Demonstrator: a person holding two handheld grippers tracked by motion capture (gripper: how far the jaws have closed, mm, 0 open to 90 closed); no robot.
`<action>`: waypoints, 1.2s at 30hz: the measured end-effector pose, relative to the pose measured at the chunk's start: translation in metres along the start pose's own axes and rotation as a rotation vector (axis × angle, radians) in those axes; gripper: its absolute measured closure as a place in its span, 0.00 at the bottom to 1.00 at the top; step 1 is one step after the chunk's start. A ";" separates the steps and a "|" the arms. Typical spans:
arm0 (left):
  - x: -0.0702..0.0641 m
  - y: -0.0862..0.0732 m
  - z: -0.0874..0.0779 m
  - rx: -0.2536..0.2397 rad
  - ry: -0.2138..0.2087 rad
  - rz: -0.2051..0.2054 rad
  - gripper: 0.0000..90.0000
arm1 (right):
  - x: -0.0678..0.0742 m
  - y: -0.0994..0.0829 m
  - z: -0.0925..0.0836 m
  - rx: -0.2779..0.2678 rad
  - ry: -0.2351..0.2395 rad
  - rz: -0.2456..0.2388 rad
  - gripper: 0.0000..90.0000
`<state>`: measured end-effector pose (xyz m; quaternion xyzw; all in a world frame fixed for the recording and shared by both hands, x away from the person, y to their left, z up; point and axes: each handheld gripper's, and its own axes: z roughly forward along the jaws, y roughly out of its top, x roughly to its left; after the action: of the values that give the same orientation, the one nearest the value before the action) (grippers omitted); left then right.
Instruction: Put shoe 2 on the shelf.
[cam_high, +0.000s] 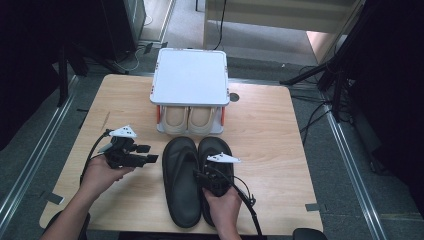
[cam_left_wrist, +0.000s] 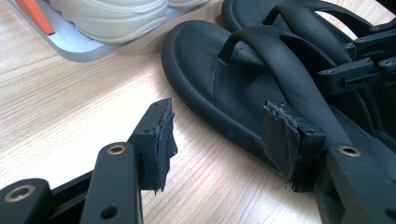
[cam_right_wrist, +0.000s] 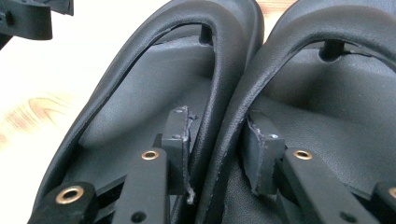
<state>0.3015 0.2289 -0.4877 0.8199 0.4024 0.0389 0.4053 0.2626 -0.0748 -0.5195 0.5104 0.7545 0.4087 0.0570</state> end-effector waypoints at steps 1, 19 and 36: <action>0.000 0.000 0.000 -0.001 0.000 -0.001 0.50 | 0.000 0.000 0.000 0.003 0.003 0.014 0.75; 0.002 0.000 -0.002 -0.019 0.006 -0.007 0.50 | -0.005 0.003 -0.005 0.029 0.014 0.051 0.86; 0.010 -0.002 -0.007 -0.025 0.044 -0.041 0.48 | -0.022 0.015 -0.026 0.133 0.161 -0.210 0.86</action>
<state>0.3039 0.2409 -0.4871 0.8053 0.4273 0.0538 0.4073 0.2707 -0.1052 -0.4998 0.3966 0.8314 0.3892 0.0047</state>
